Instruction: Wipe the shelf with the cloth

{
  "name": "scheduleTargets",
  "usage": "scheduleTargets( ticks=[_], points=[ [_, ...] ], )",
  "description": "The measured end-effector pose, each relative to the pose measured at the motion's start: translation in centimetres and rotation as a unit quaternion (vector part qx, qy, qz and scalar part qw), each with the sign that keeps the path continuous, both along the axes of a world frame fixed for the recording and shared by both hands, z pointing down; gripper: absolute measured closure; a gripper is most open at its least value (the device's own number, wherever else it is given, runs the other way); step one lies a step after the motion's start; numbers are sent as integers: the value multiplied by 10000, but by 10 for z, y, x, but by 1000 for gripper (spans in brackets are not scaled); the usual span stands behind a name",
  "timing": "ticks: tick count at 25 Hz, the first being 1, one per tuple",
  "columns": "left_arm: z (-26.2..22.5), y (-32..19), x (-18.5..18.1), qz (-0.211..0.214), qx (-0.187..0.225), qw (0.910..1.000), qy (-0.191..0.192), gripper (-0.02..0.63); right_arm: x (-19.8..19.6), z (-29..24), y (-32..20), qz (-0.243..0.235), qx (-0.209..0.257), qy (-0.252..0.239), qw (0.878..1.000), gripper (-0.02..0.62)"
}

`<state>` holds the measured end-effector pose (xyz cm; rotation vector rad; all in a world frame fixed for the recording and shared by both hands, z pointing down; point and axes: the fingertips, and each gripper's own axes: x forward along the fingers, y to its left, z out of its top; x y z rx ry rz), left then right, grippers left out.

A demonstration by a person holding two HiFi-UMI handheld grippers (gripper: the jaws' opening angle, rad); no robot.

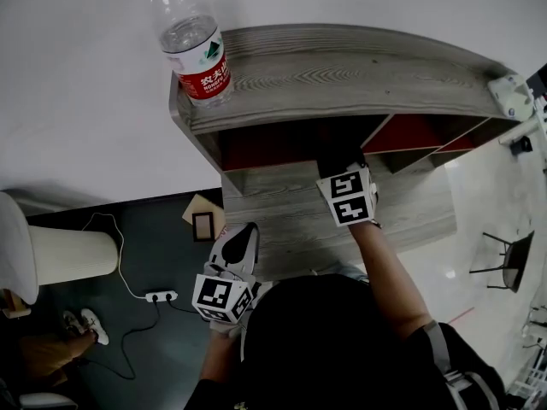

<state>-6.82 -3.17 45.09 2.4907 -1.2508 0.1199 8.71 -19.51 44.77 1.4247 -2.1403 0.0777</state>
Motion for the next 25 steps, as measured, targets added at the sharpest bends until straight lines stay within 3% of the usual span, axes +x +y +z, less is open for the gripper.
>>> scheduleTargets(
  ticks=[9, 16, 25],
  points=[
    [-1, 2, -11, -127, -11, 9999, -63, 601, -2, 0, -17, 60, -12, 239, 9997, 525],
    [1, 6, -18, -390, -52, 9992, -92, 601, -36, -2, -34, -422, -23, 375, 9984, 525],
    [0, 16, -37, -926, -92, 9955, -155, 601, -114, -1, -38, -1343, 5, 388, 9902, 526]
  ],
)
